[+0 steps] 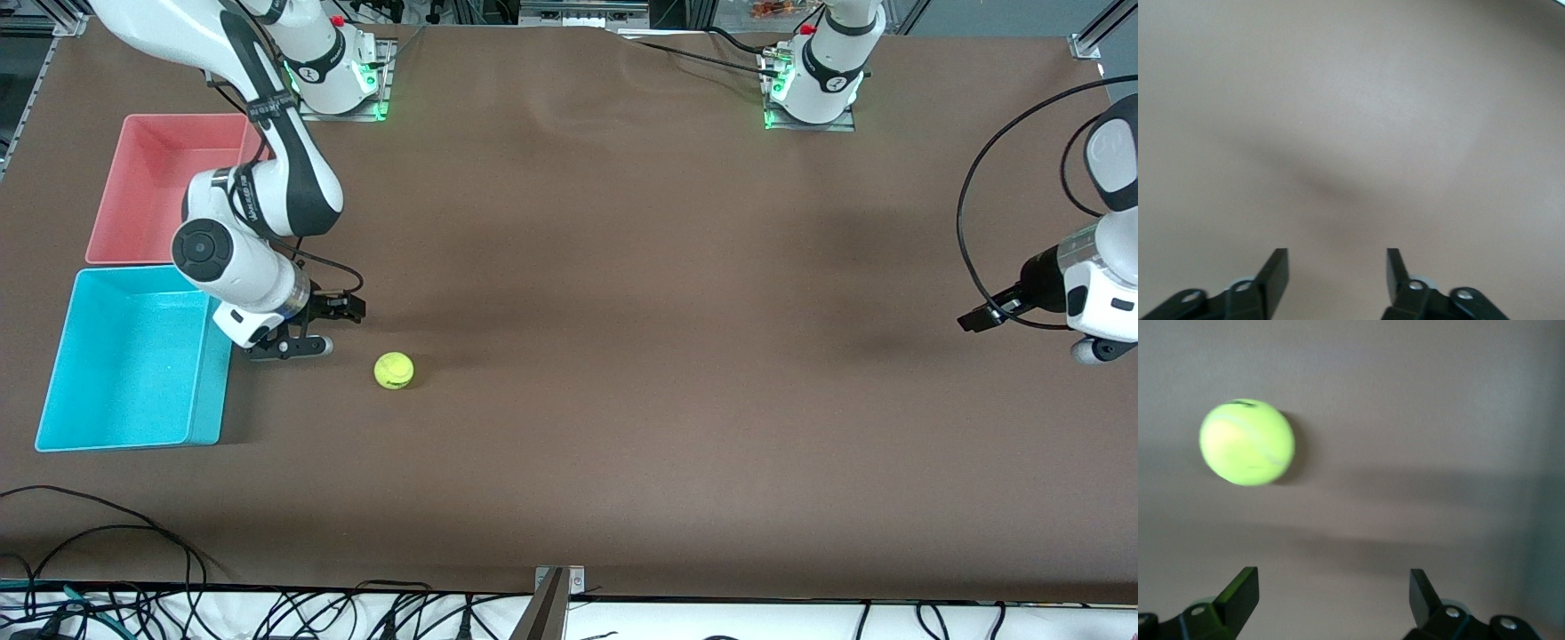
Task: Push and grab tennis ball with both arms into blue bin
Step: 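Reach the right gripper to the ball while the left gripper withdraws, then close the right gripper on the tennis ball and lift it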
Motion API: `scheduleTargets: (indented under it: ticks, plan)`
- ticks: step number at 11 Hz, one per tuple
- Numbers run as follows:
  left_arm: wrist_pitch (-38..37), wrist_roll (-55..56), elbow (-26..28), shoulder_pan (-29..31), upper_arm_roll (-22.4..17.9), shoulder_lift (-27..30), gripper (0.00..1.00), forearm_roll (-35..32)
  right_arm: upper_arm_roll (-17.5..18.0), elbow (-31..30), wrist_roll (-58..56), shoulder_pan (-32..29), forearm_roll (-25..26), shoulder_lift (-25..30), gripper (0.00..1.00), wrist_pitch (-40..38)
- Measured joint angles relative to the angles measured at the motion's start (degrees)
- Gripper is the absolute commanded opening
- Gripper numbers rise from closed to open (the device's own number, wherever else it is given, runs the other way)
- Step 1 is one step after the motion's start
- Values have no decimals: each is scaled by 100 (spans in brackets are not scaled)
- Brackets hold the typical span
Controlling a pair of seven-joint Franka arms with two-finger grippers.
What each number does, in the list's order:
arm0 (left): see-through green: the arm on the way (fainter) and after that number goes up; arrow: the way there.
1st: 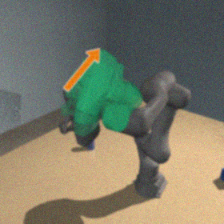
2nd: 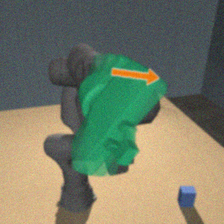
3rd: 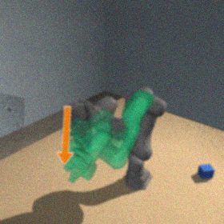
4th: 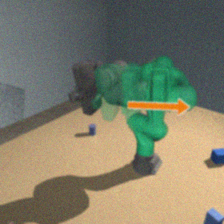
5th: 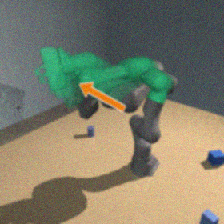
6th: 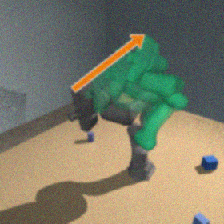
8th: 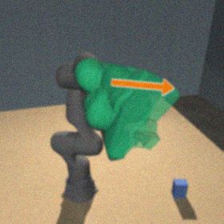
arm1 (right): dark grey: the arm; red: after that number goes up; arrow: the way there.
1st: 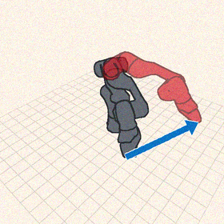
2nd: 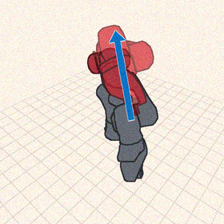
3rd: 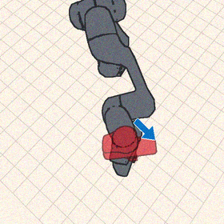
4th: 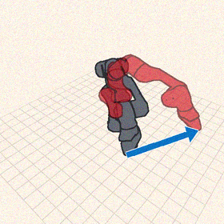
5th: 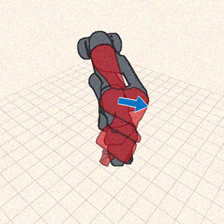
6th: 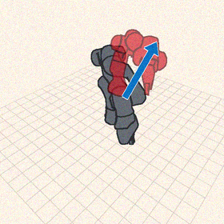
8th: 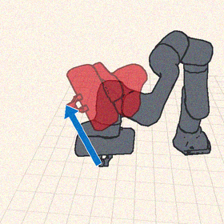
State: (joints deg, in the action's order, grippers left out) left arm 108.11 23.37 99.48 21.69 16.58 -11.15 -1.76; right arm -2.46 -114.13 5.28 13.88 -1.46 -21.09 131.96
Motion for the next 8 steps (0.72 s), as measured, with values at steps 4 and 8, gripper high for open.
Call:
scheduleTargets:
  ticks: [4,8]
  plan:
    - [-237,-955,-187,-352,-15,275,100,0,-1,225,-20,6,0,-344,100,735]
    - [-279,-1833,-194,-1396,-662,668,100,-1,-42,673,-390,-23,0,-1014,100,1603]
